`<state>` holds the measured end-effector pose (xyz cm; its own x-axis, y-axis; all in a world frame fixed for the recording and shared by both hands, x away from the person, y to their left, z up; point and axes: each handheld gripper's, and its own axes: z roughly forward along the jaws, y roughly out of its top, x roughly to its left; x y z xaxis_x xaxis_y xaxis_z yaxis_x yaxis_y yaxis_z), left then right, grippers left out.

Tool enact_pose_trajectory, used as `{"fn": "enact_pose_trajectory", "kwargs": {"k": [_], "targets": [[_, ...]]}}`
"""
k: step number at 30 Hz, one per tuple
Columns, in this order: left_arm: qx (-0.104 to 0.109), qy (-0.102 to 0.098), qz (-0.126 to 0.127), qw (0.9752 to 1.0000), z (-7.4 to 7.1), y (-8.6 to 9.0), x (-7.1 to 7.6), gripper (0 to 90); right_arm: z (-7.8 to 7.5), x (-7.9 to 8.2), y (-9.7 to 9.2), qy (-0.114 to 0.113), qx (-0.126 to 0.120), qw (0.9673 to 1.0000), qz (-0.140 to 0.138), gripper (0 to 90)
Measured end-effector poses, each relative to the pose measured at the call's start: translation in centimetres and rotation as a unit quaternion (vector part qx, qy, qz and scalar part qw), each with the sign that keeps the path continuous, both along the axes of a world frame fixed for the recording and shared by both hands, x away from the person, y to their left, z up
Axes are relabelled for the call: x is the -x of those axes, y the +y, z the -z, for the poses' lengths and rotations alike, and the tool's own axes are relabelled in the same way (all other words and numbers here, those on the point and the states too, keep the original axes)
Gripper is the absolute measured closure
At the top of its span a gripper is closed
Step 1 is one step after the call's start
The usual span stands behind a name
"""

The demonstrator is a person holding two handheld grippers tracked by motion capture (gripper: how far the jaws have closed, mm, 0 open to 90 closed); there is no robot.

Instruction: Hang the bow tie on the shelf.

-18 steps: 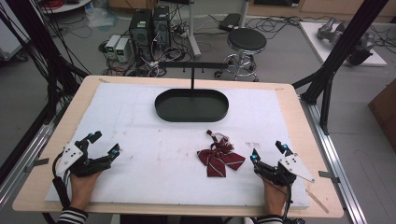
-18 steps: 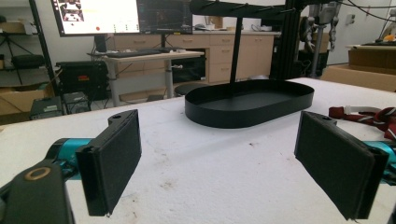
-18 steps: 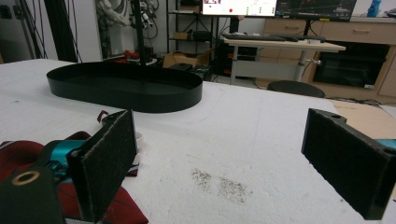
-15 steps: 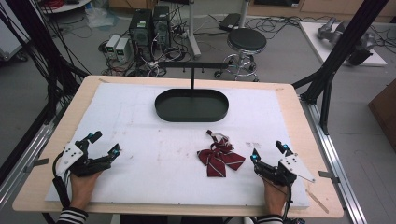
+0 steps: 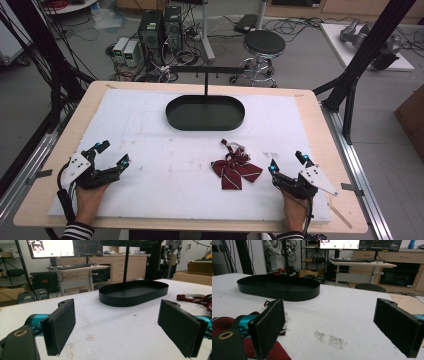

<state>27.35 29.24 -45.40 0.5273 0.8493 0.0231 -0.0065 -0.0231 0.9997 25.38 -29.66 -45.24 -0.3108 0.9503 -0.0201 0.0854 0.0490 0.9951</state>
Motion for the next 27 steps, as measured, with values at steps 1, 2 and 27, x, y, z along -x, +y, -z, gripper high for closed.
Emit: {"fn": "enact_pose_trajectory", "kwargs": {"k": [1, 2, 27], "targets": [[0.000, 0.001, -0.001, 1.0000, 0.0, 0.0, 0.0, 15.2, 0.0, 0.0, 0.0, -0.001, 0.003, 1.0000, -0.001, 9.4], [0.000, 0.001, -0.001, 1.0000, 0.0, -0.1, 0.0, 15.2, 0.0, 0.0, 0.0, 0.002, 0.002, 1.0000, -0.002, 9.4], [-0.007, 0.002, -0.005, 1.0000, 0.0, -0.2, 0.0, 15.3, -1.4, -1.5, 0.6, 0.066, 0.002, 0.9974, -0.030, 9.4]]}}
